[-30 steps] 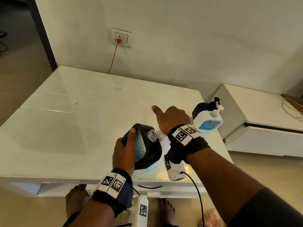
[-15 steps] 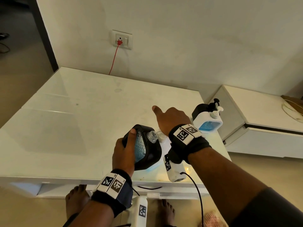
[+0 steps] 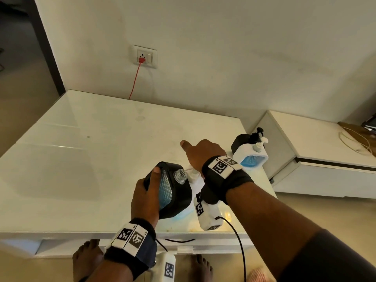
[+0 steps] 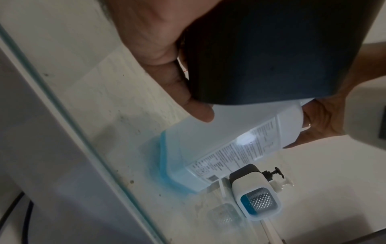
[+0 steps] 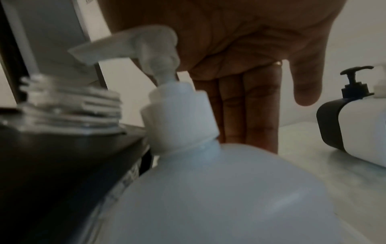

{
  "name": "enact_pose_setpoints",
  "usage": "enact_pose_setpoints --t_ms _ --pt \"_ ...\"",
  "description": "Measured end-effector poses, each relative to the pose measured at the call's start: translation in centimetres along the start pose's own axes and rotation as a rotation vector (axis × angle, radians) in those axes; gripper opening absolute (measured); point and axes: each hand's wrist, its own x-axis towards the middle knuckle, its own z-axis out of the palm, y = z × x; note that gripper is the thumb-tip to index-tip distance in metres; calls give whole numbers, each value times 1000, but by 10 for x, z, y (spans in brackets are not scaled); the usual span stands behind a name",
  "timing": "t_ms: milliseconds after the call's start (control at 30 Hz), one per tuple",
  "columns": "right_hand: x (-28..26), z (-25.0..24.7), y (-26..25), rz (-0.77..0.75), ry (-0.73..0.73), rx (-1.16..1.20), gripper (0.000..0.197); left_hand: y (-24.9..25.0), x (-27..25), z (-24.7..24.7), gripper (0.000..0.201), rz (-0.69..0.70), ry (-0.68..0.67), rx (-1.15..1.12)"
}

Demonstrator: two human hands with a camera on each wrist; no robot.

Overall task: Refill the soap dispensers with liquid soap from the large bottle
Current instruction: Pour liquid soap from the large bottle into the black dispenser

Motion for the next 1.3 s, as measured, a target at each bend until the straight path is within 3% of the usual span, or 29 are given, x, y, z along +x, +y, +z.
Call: enact_pose_setpoints --t_ms 233,400,633,833,1000,1300 --pt "-7 4 3 -38 103 -9 49 -3 1 0 101 -8 -6 -5" --pt "-12 8 3 -66 148 -7 51 -2 1 0 106 -7 -15 -35" --pt "-4 -2 -3 -37 22 29 63 -3 5 0 107 -11 -9 -20" --pt "-2 5 3 -28 86 -5 61 -4 3 1 95 -21 3 -18" --pt "-6 10 1 -70 166 -18 58 -4 3 -2 104 -22 -10 -20" --pt "-2 -3 -1 -68 2 6 69 -1 2 0 102 -35 7 -22"
